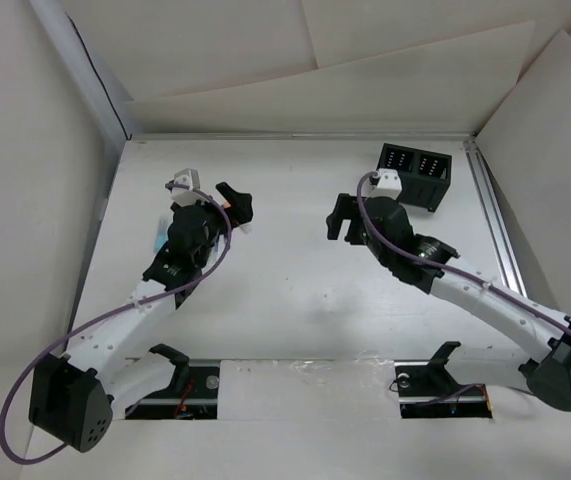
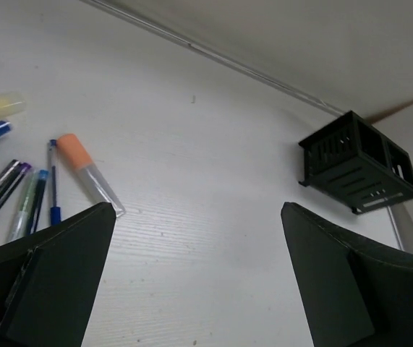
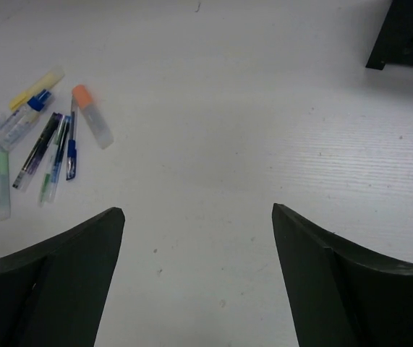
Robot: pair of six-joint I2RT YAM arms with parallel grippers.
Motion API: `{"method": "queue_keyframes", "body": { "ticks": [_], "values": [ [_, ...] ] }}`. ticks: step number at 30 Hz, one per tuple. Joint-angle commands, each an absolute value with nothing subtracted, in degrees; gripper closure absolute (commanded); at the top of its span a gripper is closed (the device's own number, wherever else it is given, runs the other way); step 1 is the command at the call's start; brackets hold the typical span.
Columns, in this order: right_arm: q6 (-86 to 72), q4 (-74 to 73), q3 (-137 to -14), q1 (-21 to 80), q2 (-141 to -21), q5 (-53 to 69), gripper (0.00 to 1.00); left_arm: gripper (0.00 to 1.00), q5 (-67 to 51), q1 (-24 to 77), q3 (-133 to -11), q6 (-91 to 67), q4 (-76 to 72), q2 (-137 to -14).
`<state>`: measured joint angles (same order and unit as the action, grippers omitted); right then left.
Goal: Sort the stationery into containers
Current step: Pick up the stationery from the center of the board.
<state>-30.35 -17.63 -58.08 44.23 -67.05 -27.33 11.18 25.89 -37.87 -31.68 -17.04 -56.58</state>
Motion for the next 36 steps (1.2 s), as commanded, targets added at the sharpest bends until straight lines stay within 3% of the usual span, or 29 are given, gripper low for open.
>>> {"method": "queue_keyframes", "body": {
  "ticks": [1,3,6,7,8,9,14,15,16,17,18,20,21,22,25,31,33,34,36],
  "values": [
    [-29.09,-8.01,-56.60,43.95,-67.84,-24.26,0.11,0.00,20.36,25.84,-42.88,-33.56,-16.36,-57.56],
    [-29.09,-6.16,-56.60,43.95,-70.99,-22.95,0.21,0.00,23.10,25.84,-43.59,-34.19,-12.84,-59.23],
    [-28.56,-5.63,-57.66,43.95,-73.91,-21.54,0.65,0.00,22.51,24.62,-45.87,-34.55,-10.20,-59.77],
    [-28.56,-5.63,-58.53,43.95,-75.13,-20.75,0.87,0.00,22.50,23.91,-45.88,-34.54,-10.20,-59.77],
    [-27.96,-5.63,-58.54,43.95,-75.15,-20.74,0.97,0.00,21.63,23.38,-45.18,-33.24,-10.89,-59.77],
    [-27.95,-5.02,-58.54,43.95,-75.15,-20.74,1.00,0.00,20.66,22.86,-45.18,-32.44,-11.86,-59.77],
    [-29.25,-2.64,-54.51,43.95,-72.69,-24.96,1.00,0.00,18.98,19.34,-47.10,-31.64,-10.99,-65.91],
    [-29.27,-1.77,-53.62,43.95,-71.64,-25.74,1.00,0.18,18.98,19.34,-47.11,-30.42,-10.99,-66.87],
    [-29.96,-1.24,-52.66,43.95,-71.11,-26.97,0.98,0.62,20.64,19.34,-47.11,-30.41,-11.68,-67.84],
    [-29.97,-1.23,-51.78,43.95,-70.58,-26.98,0.93,0.99,22.74,19.34,-47.89,-31.02,-9.95,-70.11],
    [-29.97,-1.23,-51.16,43.95,-69.88,-26.98,0.79,1.00,24.59,19.34,-49.99,-31.63,-8.28,-71.27],
    [-29.97,-1.23,-50.63,43.95,-69.26,-26.98,0.49,0.89,26.98,19.34,-51.76,-30.24,-5.90,-74.77],
    [-29.45,-1.23,-50.63,43.95,-69.26,-26.98,0.28,0.70,27.59,19.34,-54.20,-29.71,-4.76,-76.10],
    [-29.44,-1.23,-50.62,43.95,-68.65,-26.98,0.24,0.62,28.12,19.34,-55.27,-29.01,-3.44,-77.16],
    [-29.44,-0.70,-50.10,43.95,-68.03,-26.46,0.24,0.51,29.34,19.34,-57.13,-25.75,-0.10,-80.68],
    [-29.44,-0.70,-50.10,43.42,-66.98,-25.75,0.24,0.52,16.72,8.81,-60.80,-19.70,1.05,-87.43],
    [-29.44,-0.70,-49.57,43.42,-66.45,-25.23,0.25,0.52,17.22,8.79,-62.22,-16.80,2.72,-88.94],
    [-29.44,-0.70,-49.57,42.90,-66.45,-25.22,0.25,0.43,17.23,8.79,-62.75,-15.22,3.25,-90.16],
    [-29.44,-0.70,-49.57,42.89,-66.45,-25.22,0.25,0.37,16.35,8.79,-65.03,-11.62,5.00,-91.58]
  ]
}}
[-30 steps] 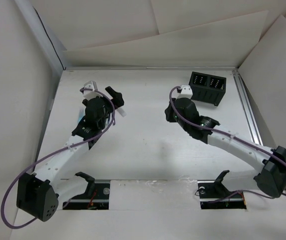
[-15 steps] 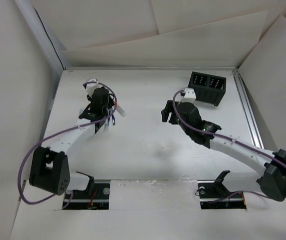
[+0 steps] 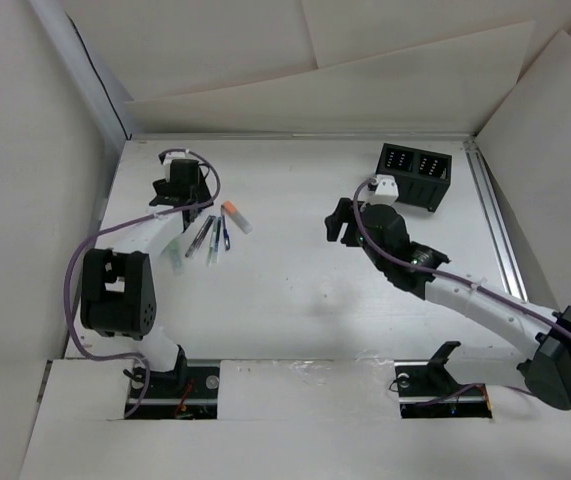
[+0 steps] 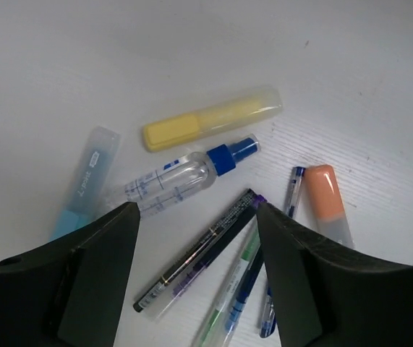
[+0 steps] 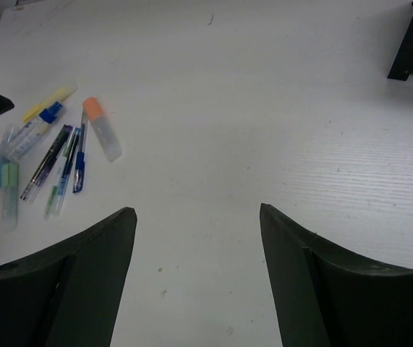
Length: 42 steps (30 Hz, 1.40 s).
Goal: Sort the stationery into containers
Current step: Pick up the stationery from the center of the board.
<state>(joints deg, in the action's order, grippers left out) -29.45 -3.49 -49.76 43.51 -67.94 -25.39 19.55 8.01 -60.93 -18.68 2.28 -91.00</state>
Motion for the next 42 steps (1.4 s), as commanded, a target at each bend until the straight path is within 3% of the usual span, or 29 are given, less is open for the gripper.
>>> {"method": "queue_keyframes", "body": {
  "ticks": [1,13,21,29,42],
  "values": [
    [-29.44,-0.70,-49.57,42.89,-66.45,-24.62,0.25,0.36,15.56,8.79,-65.04,-10.38,5.71,-92.10],
    [-28.92,-0.70,-49.57,42.89,-65.21,-23.55,0.25,0.31,11.17,4.75,-71.53,-2.73,11.15,-100.81],
    [-28.39,-0.70,-49.57,42.89,-65.74,-23.03,0.25,0.34,9.67,4.22,-73.48,0.43,13.18,-104.41],
    [-28.39,-0.70,-49.57,42.89,-66.26,-23.55,0.25,0.41,9.67,4.22,-74.62,1.49,14.94,-106.78],
    [-28.39,-1.23,-50.10,42.89,-66.27,-23.55,0.25,0.66,7.92,4.22,-73.48,2.02,14.94,-106.71]
  ]
}}
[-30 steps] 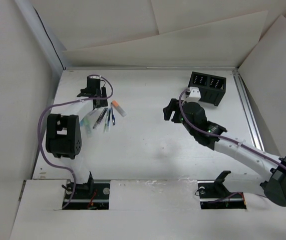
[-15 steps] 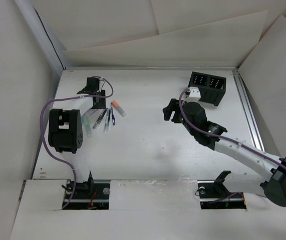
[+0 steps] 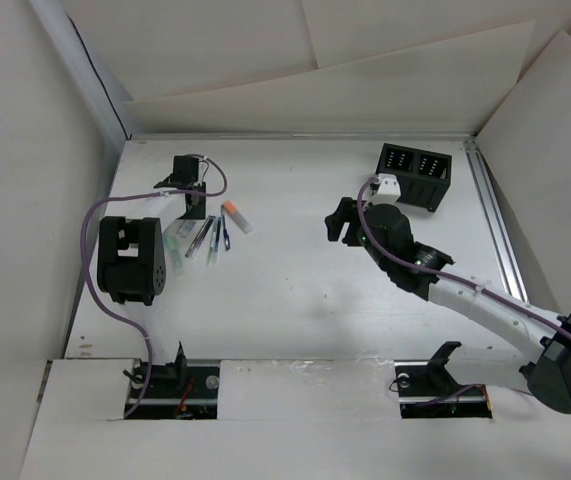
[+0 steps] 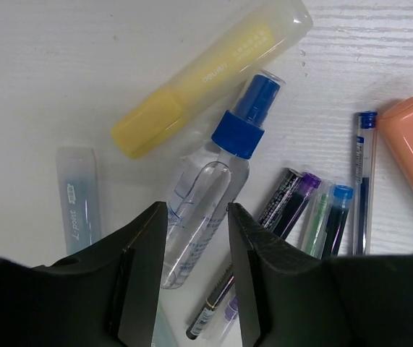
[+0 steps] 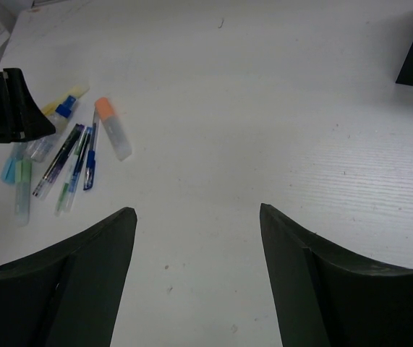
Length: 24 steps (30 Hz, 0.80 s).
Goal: Sort the stationery into containers
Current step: Pick up the stationery from the center of the board.
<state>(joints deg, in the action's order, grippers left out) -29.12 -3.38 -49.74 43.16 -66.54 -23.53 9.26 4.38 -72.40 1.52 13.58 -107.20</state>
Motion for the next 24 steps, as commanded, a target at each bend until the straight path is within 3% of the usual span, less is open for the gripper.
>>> {"method": "queue_keyframes", "body": {
  "ticks": [1,9,11,15,17,19,22,24],
  "values": [
    [-28.39,-1.23,-50.10,42.89,-66.27,-23.55,0.25,0.66,7.91,4.22,-73.48,2.02,14.94,-106.70],
    [-28.39,-1.23,-50.10,42.89,-65.22,-23.55,0.25,0.49,7.29,4.22,-71.55,2.02,14.94,-106.08],
    [-28.39,-1.23,-50.10,42.89,-65.21,-23.55,0.25,0.49,7.29,4.22,-71.54,2.02,14.94,-106.08],
    [-28.39,-1.23,-50.10,42.89,-65.21,-23.55,0.25,0.62,6.68,4.22,-71.54,2.02,14.94,-106.08],
    [-28.39,-1.23,-50.10,42.89,-65.21,-23.55,0.25,0.61,6.06,4.74,-71.54,2.02,15.46,-106.61],
    [-28.39,-1.76,-50.10,42.89,-65.21,-23.55,0.25,0.53,6.93,5.44,-71.02,2.02,15.47,-107.31],
    [-28.39,-1.76,-50.10,42.89,-64.69,-23.55,0.25,0.53,8.17,6.06,-71.02,1.41,15.47,-108.63],
    [-28.39,-1.76,-50.10,42.89,-64.69,-23.55,0.25,0.59,8.17,6.06,-71.02,1.41,15.47,-109.16]
  ]
}}
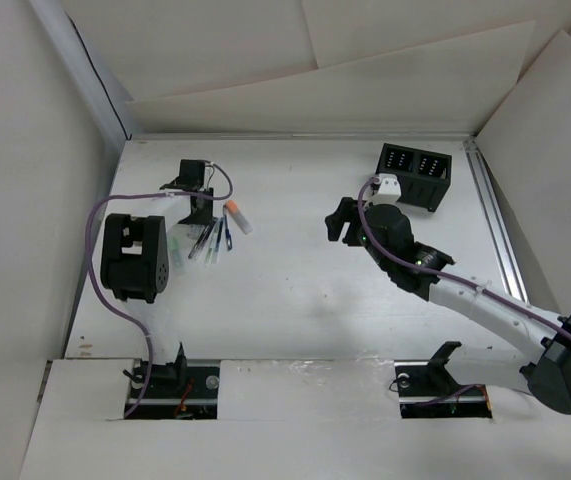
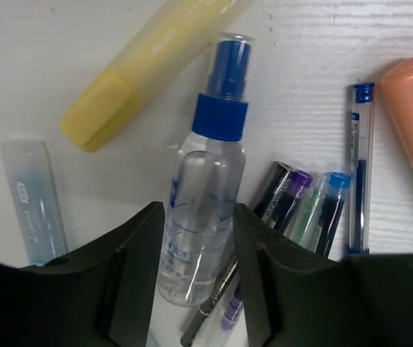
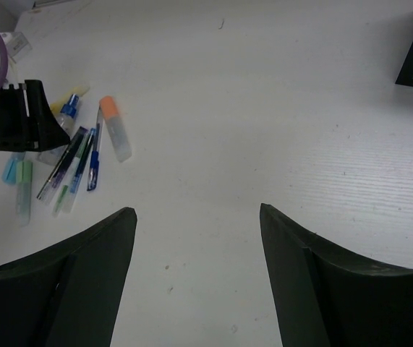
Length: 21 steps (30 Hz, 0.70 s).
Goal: Sort the stationery into containers
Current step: Pick up the stationery from the center of the board.
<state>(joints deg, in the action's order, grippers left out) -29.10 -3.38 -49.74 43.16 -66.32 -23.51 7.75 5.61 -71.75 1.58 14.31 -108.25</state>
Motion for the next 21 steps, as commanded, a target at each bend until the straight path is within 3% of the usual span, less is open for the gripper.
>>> {"method": "queue_keyframes", "body": {
  "ticks": [1,4,7,12,21],
  "values": [
    [-28.39,-1.76,-50.10,42.89,-64.69,-23.55,0.25,0.62,8.17,6.06,-71.02,1.41,15.47,-109.16],
    [-28.39,-1.76,-50.10,42.89,-64.69,-23.55,0.25,0.78,8.78,6.06,-71.02,1.41,15.47,-109.69],
    [-28.39,-1.76,-50.10,42.89,-64.69,-23.55,0.25,0.85,8.79,6.59,-70.49,0.79,15.47,-108.98],
    [-28.39,-1.76,-50.10,42.89,-64.69,-23.55,0.25,0.92,9.32,6.59,-72.59,-1.93,18.54,-103.63],
    [-27.33,-2.28,-51.23,42.89,-65.74,-18.91,0.24,0.92,3.27,6.59,-72.52,-6.94,20.13,-83.51]
  ]
}}
